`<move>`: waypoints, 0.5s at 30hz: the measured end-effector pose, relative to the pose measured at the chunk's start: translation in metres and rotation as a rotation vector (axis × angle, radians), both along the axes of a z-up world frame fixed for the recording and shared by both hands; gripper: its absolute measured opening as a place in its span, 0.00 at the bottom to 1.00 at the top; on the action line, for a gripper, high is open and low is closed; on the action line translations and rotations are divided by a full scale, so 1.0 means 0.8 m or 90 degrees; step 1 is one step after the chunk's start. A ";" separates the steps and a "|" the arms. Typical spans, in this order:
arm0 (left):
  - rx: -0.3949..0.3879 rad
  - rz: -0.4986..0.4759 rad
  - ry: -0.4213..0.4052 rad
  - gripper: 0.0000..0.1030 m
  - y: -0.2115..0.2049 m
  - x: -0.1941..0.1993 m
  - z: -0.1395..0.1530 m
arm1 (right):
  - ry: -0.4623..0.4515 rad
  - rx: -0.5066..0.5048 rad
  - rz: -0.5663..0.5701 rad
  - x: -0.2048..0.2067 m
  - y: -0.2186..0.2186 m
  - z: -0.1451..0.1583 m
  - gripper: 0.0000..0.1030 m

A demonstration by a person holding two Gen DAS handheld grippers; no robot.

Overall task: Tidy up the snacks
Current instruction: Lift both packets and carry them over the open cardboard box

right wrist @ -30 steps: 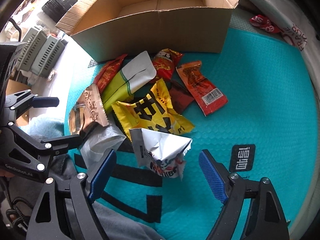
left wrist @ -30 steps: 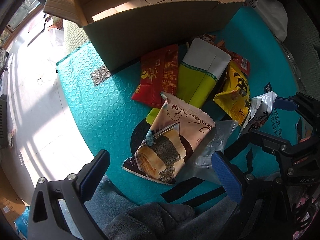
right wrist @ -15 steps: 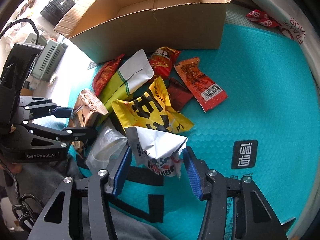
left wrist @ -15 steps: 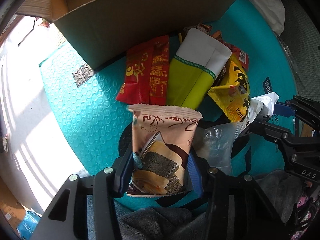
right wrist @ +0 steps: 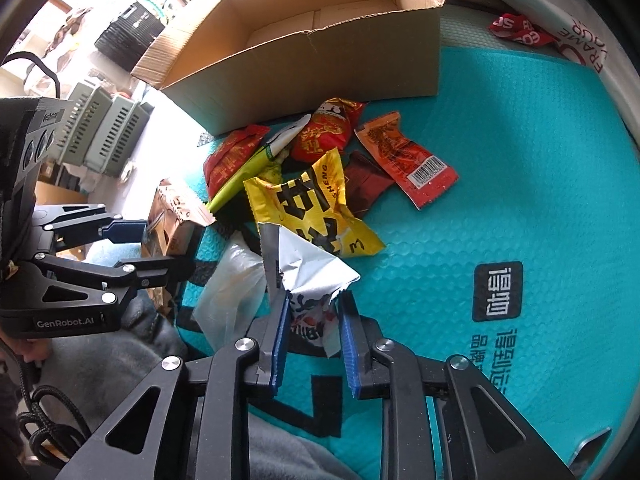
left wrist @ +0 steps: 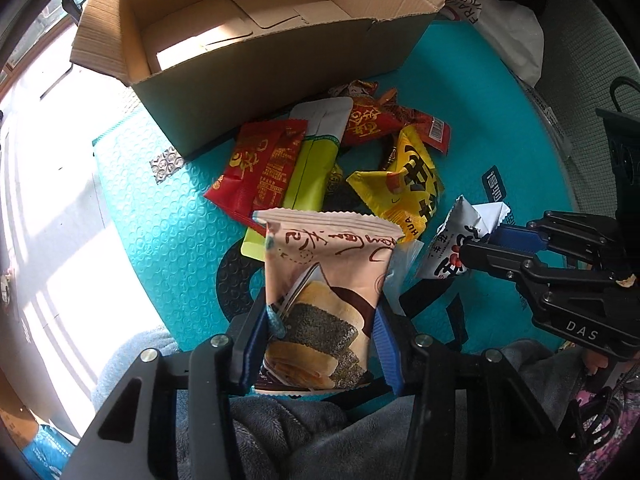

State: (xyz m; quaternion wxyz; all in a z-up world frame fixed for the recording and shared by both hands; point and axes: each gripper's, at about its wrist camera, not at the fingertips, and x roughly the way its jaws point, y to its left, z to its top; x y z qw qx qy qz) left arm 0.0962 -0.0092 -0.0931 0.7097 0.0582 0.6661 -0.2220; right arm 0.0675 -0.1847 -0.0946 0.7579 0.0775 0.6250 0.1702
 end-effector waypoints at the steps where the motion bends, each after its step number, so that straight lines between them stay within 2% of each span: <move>1: 0.000 0.001 -0.005 0.45 0.003 -0.001 0.000 | 0.001 0.005 -0.002 -0.002 -0.002 0.002 0.22; 9: -0.029 0.020 -0.052 0.45 0.010 -0.028 0.041 | -0.013 0.029 0.000 -0.020 -0.010 0.029 0.22; 15: -0.062 0.068 -0.084 0.45 0.013 -0.042 0.069 | -0.047 0.041 0.021 -0.026 -0.006 0.066 0.22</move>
